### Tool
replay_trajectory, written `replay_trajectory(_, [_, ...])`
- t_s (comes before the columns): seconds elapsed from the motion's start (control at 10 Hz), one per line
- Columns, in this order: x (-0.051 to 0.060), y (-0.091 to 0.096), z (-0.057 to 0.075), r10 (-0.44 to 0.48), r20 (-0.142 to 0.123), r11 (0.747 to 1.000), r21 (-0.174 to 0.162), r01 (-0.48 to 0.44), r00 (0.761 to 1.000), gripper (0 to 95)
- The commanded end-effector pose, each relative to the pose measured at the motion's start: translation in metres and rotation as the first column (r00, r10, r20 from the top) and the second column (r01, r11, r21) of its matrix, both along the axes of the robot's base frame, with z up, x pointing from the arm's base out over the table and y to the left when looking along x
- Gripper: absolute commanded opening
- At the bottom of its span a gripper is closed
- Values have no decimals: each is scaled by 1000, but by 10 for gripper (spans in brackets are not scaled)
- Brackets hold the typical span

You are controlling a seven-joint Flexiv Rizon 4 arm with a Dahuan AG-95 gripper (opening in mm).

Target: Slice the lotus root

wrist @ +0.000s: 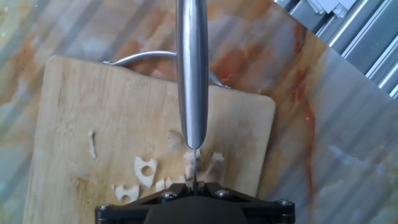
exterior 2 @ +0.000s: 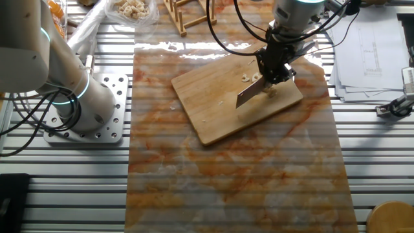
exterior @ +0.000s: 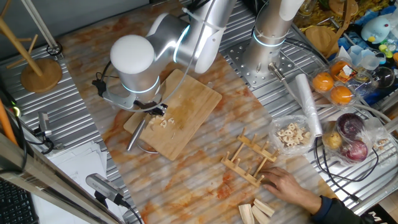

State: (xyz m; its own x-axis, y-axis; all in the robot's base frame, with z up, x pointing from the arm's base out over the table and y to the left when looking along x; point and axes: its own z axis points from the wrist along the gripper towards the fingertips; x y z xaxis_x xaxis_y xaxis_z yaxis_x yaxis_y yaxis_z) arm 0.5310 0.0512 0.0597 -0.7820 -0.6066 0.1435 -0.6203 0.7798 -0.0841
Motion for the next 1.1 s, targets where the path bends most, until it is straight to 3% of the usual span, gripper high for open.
replay_trajectory(0.1, [0, -1, -1, -7, -8, 1000, 1, 7, 1000, 0])
replay_trajectory(0.6, [-1, -2, -5, -14, -14, 1000, 5, 14, 1000, 0])
replay_trajectory(0.9, [-5, -5, -18, -6, -6, 1000, 9, 6, 1000, 0])
replay_trajectory(1.1, [-5, -4, -15, -7, -6, 1000, 14, 7, 1000, 0])
